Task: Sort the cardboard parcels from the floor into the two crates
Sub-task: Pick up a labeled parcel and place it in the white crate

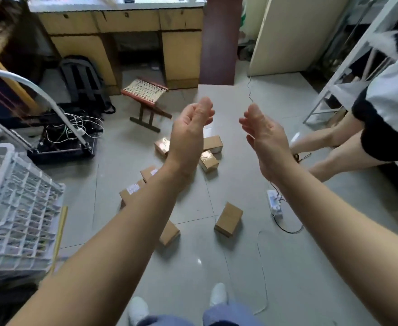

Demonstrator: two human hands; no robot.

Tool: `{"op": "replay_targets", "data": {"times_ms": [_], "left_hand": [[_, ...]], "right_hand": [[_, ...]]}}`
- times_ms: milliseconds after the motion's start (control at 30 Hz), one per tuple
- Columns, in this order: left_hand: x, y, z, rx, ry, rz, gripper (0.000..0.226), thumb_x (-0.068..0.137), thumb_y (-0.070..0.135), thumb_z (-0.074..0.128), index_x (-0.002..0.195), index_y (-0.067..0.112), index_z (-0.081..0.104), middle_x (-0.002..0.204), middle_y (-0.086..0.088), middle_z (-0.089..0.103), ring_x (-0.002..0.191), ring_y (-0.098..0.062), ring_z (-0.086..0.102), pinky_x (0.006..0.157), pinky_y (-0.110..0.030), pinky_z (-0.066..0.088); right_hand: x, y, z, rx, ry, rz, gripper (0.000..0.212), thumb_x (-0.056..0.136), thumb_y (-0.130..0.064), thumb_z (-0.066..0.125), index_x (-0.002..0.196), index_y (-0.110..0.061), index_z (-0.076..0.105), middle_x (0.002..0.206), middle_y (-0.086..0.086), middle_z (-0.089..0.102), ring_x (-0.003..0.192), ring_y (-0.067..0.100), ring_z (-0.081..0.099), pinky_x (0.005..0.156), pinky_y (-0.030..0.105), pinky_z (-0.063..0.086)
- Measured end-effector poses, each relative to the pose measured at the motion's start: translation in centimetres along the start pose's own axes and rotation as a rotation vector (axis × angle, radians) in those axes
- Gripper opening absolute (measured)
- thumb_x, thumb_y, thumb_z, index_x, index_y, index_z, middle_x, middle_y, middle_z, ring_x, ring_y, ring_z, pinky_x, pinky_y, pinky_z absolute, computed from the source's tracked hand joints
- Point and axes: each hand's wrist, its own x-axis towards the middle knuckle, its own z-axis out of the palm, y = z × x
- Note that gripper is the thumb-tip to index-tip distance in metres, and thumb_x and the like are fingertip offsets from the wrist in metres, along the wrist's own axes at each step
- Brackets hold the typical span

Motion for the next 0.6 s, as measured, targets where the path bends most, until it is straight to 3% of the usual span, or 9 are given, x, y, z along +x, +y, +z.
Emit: {"op": "replay_targets", "data": {"times_ms": [233,333,467,600], "left_hand": [[1.8,-4.7,4.5,0.040,0.023,-0.123,0.042,0.099,0.041,0.042,0.116,0.007,0.060,0.114,-0.007,0.065,0.106,-0.016,0.062,0.084,-0.022,0.045],[3.1,-6.8,4.8,0.016,0.030,-0.180,0.049,0.092,0.050,0.046,0.111,0.008,0.061,0.109,-0.007,0.065,0.102,-0.018,0.062,0.091,-0.032,0.046],[5.4,-9.7,4.9,-0.011,0.030,-0.261,0.035,0.097,0.045,0.045,0.102,0.014,0.060,0.095,0.001,0.062,0.090,-0.014,0.058,0.089,-0.033,0.043],[7.9,-12.8,4.6,-0.011,0.063,-0.297,0.031,0.099,0.042,0.043,0.099,0.016,0.059,0.095,0.001,0.059,0.086,-0.012,0.055,0.084,-0.027,0.042]], "right_hand": [[3.1,4.7,-4.4,-0.003,0.000,0.122,0.027,0.093,-0.051,0.050,0.083,-0.028,0.060,0.097,-0.012,0.064,0.102,0.007,0.058,0.099,0.029,0.041],[4.4,6.3,-4.6,-0.014,0.016,0.158,0.026,0.093,-0.050,0.050,0.082,-0.029,0.061,0.092,-0.015,0.064,0.099,0.005,0.058,0.094,0.025,0.040],[6.9,8.4,-4.5,-0.044,0.039,0.212,0.025,0.093,-0.050,0.051,0.084,-0.028,0.060,0.094,-0.014,0.063,0.105,0.009,0.057,0.095,0.026,0.040],[9.9,10.7,-3.7,-0.120,-0.007,0.236,0.025,0.094,-0.049,0.049,0.082,-0.029,0.058,0.092,-0.018,0.061,0.095,0.001,0.055,0.078,0.017,0.040]]}}
